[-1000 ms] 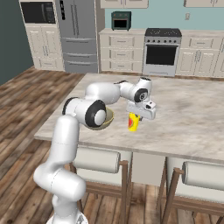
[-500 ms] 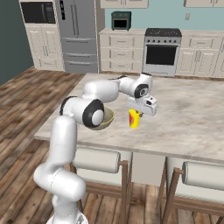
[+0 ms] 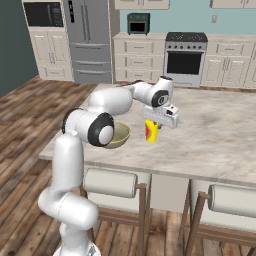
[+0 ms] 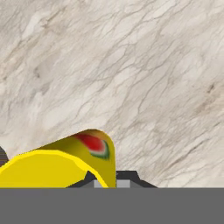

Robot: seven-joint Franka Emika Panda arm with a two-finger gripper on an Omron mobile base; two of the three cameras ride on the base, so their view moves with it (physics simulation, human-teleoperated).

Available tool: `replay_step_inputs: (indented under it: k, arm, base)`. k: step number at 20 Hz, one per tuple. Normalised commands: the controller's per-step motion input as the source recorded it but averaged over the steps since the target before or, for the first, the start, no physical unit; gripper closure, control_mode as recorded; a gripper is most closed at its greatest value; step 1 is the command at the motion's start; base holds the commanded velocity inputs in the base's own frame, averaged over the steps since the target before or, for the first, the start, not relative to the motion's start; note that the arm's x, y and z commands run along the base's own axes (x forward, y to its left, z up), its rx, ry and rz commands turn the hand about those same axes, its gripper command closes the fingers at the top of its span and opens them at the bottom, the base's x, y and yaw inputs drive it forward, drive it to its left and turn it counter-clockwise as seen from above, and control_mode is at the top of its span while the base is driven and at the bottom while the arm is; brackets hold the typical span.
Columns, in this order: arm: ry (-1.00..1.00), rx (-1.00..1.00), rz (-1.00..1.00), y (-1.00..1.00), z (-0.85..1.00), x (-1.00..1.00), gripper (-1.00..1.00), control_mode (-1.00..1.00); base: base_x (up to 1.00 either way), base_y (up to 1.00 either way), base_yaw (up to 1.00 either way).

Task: Place the cup inside the bowl on the dining table and move the bowl to any counter.

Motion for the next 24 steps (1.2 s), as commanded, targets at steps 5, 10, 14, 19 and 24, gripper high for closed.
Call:
replay_step_inputs:
  k: [5, 10, 14, 19, 24]
  arm:
    - [0.0, 0.0, 0.01, 0.4, 0.18, -0.19, 1.0, -1.0]
    - [0.0, 0.0, 0.0, 0.44, 0.05, -0.09, 1.0, -1.0]
    - [0.0, 0.0, 0.0, 0.4, 0.02, -0.03, 1.0, -1.0]
    - [-0.04, 0.0, 0.0, 0.28, 0.19, 0.0, 1.0, -1.0]
    - [-0.04, 0.0, 0.0, 0.17, 0.29, 0.05, 1.0, -1.0]
  base:
    - [0.0, 0.0, 0.0]
    - [0.0, 0.0, 0.0]
    - [0.0, 0.0, 0.0]
    - [0.0, 0.0, 0.0]
    - [0.0, 0.0, 0.0]
